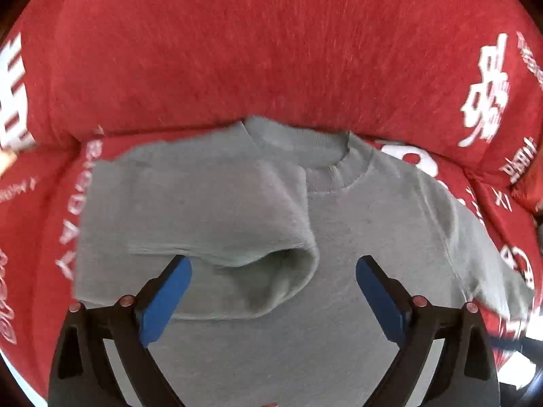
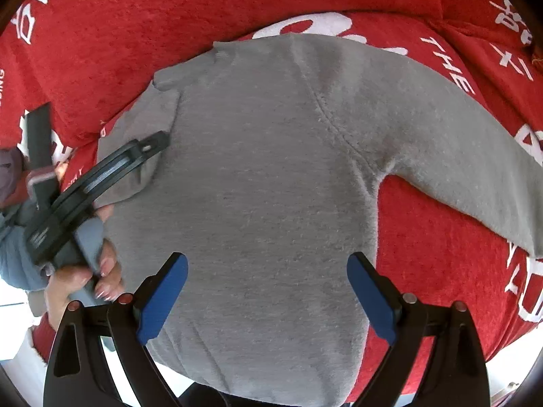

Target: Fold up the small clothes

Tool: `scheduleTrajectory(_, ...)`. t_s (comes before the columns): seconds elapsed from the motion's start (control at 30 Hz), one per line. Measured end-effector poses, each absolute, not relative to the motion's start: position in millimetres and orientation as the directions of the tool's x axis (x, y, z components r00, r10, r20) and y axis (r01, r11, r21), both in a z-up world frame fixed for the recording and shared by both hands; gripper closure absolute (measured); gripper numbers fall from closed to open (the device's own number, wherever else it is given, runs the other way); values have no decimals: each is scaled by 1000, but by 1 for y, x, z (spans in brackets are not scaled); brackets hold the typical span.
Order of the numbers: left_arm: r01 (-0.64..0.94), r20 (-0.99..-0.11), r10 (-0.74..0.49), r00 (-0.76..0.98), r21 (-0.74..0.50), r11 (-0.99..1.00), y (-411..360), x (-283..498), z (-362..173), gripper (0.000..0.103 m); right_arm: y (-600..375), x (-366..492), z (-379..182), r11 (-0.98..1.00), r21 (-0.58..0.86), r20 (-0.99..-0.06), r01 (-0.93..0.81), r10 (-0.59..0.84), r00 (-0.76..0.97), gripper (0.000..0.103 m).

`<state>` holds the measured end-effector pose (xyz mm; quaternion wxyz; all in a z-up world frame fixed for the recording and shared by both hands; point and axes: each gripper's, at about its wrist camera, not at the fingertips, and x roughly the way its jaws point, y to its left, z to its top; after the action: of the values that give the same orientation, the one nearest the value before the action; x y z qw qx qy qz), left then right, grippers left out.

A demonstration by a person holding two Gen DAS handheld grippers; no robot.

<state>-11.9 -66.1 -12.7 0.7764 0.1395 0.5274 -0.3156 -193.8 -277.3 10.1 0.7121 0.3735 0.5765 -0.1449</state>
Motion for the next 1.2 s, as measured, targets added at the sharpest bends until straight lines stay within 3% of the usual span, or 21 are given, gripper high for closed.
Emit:
scheduleTrajectory(0.17, 567, -905, -289, 312, -67, 821, 4, 18, 12, 5, -265, -159, 37, 795, 303, -931, 526, 130, 340, 7)
scheduleTrajectory(0.33, 368, -954, -142, 265, -36, 929, 79, 83, -26, 5, -212, -75, 57, 940, 207, -913, 270, 87, 398, 7)
scheduleTrajectory(0.57, 364, -967, -117, 227, -27, 931, 90, 95, -66, 5, -131, 19, 15, 997, -70, -926, -46, -47, 375, 9)
scheduleTrajectory(0.67, 346, -965, -142, 219, -59, 936, 90, 93, -69, 5, -115, 35, -18, 974, -191, -938, -120, -146, 314, 19)
scheduleTrajectory(0.7, 346, -965, -144, 220, -60, 936, 91, 92, -69, 5, -115, 37, -27, 966, -220, -937, -134, -172, 303, 30)
scheduleTrajectory(0.73, 347, -965, -143, 221, -60, 936, 89, 94, -67, 5, -118, 36, -22, 974, -192, -929, -119, -141, 342, 47)
scheduleTrajectory(0.8, 353, -964, -141, 223, -55, 934, 86, 95, -67, 5, -131, 36, -10, 983, -181, -920, -35, -157, 360, 95)
scheduleTrajectory(0.9, 357, -967, -135, 218, -50, 933, 85, 96, -68, 5, -188, 13, 28, 966, 93, -882, 241, -32, 471, 95)
scheduleTrajectory(1.0, 364, -968, -130, 216, -44, 930, 83, 98, -68, 5, -245, -33, 41, 839, 289, -848, 462, 0, 530, 95)
scheduleTrajectory(1.2, 387, -967, -116, 225, -21, 922, 77, 101, -60, 5, -329, -130, -15, 433, 535, -836, 726, 148, 528, 90)
